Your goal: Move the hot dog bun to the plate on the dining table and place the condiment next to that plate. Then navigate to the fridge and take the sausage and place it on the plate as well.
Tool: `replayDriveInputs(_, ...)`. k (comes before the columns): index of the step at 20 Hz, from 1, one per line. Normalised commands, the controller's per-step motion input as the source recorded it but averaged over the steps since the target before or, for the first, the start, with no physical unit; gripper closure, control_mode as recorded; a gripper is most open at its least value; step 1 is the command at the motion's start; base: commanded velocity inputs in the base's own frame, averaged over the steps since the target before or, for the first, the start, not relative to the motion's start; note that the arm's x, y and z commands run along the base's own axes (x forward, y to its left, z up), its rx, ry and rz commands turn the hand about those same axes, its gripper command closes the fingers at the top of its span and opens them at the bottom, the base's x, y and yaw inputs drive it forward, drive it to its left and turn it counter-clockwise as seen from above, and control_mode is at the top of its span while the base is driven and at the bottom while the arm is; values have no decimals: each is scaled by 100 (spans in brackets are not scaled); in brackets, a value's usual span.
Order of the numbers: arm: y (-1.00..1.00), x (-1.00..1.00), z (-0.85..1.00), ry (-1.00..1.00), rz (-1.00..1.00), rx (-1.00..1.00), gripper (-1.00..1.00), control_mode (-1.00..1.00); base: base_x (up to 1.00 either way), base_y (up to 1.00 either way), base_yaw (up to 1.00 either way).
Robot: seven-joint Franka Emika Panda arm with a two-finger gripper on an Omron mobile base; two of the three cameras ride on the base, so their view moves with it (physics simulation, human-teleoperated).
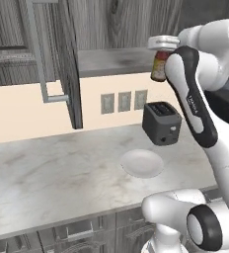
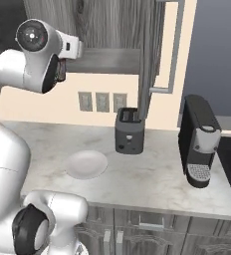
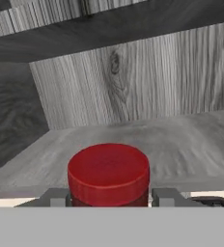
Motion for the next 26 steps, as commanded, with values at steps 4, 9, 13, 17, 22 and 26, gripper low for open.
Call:
replayDriveInputs(4,-7,-100,-18,10,3,-6,100,-100,0,0,0)
replayDriveInputs(9,0,-99,-48,24,0,-12,100,-100,0,0,0)
replayDriveInputs(13,0,-72,-72,29,0,-15,100,-100,0,0,0)
replayDriveInputs(17,8,-30,-38,7,-1,-15,100,100,-9,2,0)
replayDriveInputs(22,0,0,0,0,0,0,100,100,-99,-15,-12)
replayDriveInputs(26,0,0,0,0,0,0,100,100,-100,-49,-31)
